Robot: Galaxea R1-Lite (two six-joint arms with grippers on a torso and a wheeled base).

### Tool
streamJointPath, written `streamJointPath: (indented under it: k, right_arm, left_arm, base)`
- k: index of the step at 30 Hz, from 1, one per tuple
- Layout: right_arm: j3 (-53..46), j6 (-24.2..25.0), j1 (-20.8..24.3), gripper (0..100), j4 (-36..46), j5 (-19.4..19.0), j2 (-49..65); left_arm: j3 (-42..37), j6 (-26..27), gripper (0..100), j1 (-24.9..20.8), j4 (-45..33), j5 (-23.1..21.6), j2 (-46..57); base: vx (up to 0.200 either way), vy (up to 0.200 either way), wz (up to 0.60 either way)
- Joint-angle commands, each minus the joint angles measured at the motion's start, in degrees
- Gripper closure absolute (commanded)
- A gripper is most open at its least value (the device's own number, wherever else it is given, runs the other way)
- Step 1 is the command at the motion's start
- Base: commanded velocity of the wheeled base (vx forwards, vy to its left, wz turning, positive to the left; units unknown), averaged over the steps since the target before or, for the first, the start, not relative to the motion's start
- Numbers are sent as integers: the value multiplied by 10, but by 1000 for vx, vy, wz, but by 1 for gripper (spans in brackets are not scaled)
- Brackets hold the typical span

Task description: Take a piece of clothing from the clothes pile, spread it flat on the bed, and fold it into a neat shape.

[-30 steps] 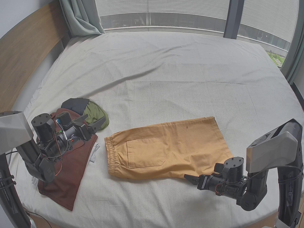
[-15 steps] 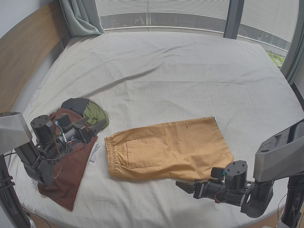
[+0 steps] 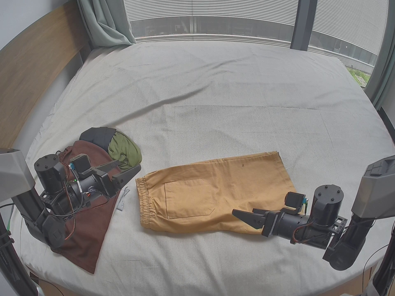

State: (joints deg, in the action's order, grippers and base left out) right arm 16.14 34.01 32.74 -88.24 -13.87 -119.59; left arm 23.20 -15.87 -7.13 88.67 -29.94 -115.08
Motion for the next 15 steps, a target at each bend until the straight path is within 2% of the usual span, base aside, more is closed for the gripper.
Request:
streamJointPath:
  k: [1, 5, 8, 10, 11, 12, 15]
  right_arm:
    - [4, -11, -29, 0, -1, -27, 23]
    - [6, -18, -68, 0, -1, -63, 50]
    - [13, -26, -123, 0, -1, -78, 82]
    - [13, -26, -132, 0, -1, -85, 91]
    - [13, -23, -162, 0, 0, -115, 120]
    - [10, -22, -173, 0, 0, -129, 131]
    - [6, -20, -180, 0, 0, -140, 146]
  left_arm:
    - [-8, -1, 0, 0, 0, -2, 15]
    - [-9, -1, 0, 1, 0, -1, 14]
    - [-18, -1, 0, 2, 0, 1, 15]
    - [-19, -1, 0, 1, 0, 1, 15]
    - [-23, -2, 0, 1, 0, 0, 15]
    - [-24, -3, 0, 1, 0, -1, 15]
    - [-23, -7, 0, 1, 0, -2, 15]
  base:
    - [0, 0, 0]
    - [0, 0, 0]
    - [0, 0, 0]
    - [0, 0, 0]
    - [0, 0, 0]
    - [0, 0, 0]
    - [0, 0, 0]
